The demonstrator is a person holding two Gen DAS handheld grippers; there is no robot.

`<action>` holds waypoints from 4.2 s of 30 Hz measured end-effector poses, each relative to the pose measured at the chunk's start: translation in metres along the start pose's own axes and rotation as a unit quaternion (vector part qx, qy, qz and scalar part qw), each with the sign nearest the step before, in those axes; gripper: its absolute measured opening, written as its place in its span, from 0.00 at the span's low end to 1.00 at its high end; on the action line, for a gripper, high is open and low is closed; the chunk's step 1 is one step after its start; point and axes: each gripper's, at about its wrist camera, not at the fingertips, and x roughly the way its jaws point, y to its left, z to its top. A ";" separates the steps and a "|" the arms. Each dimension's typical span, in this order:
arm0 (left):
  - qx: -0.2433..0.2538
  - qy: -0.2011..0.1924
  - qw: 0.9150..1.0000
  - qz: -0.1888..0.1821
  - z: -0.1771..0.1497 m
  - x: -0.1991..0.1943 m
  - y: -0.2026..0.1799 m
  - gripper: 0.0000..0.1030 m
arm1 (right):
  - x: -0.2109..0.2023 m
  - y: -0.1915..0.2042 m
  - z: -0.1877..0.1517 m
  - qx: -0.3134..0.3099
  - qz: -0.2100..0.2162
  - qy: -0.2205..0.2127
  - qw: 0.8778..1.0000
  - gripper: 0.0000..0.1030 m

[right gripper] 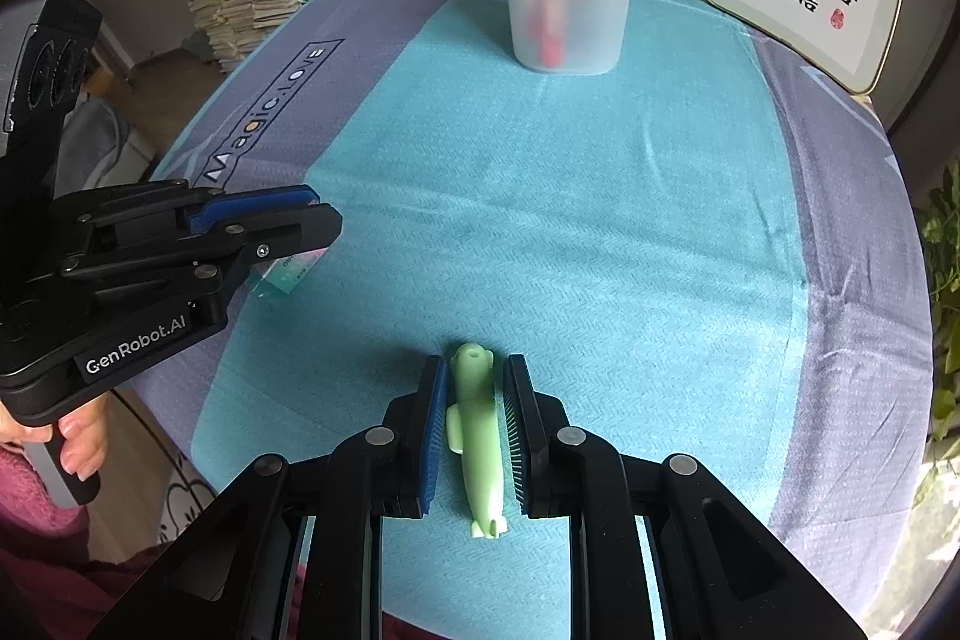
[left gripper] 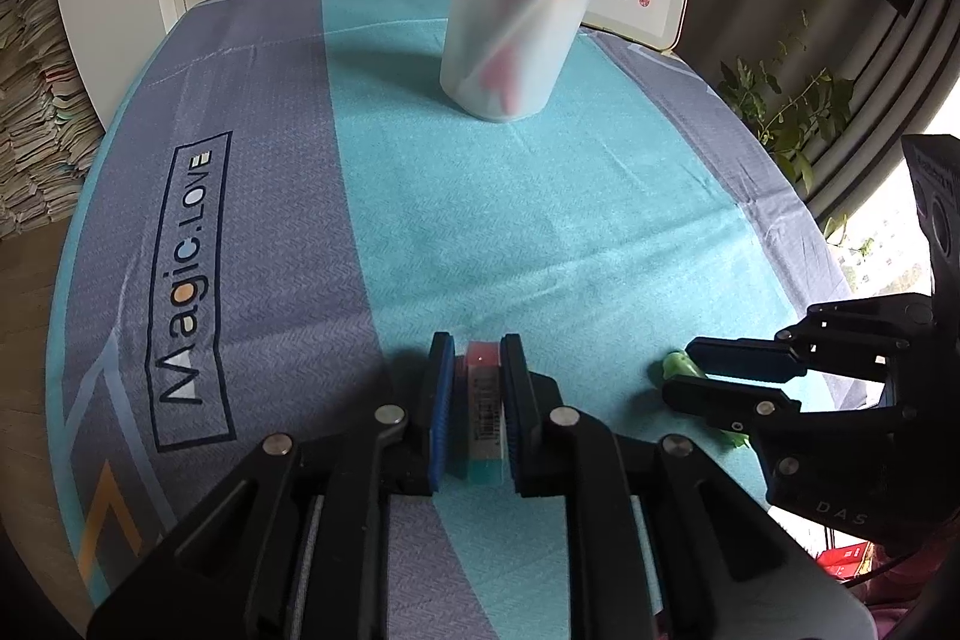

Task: Organize stationery
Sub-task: 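Carry the green highlighter into the cup with the right tool while the left tool holds the eraser, then lower the pink eraser into the cup and open the left tool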

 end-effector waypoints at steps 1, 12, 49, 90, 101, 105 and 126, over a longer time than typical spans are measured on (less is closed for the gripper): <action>0.001 0.002 1.000 -0.001 0.000 0.001 0.000 0.13 | 0.000 0.000 0.000 -0.002 -0.001 0.000 1.000 0.18; 0.022 -0.029 0.999 -0.007 0.005 -0.016 -0.006 0.09 | -0.029 -0.002 0.007 0.007 0.004 -0.058 0.998 0.16; 0.030 -0.082 0.996 -0.004 0.026 -0.048 -0.011 0.08 | -0.085 -0.035 0.036 0.071 0.014 -0.148 0.986 0.16; 0.001 -0.109 0.994 -0.021 0.062 -0.044 0.022 0.08 | -0.052 -0.061 0.195 0.111 0.018 -0.238 0.965 0.16; 0.000 -0.104 0.994 -0.028 0.063 -0.040 0.022 0.08 | -0.060 -0.056 0.182 0.097 0.007 -0.239 0.966 0.16; 0.002 -0.106 0.994 -0.028 0.064 -0.040 0.020 0.08 | -0.064 -0.052 0.175 0.086 0.001 -0.235 0.968 0.16; -0.002 -0.136 0.990 -0.048 0.143 -0.058 0.009 0.08 | -0.087 -0.072 0.097 0.052 -0.047 -0.209 0.975 0.16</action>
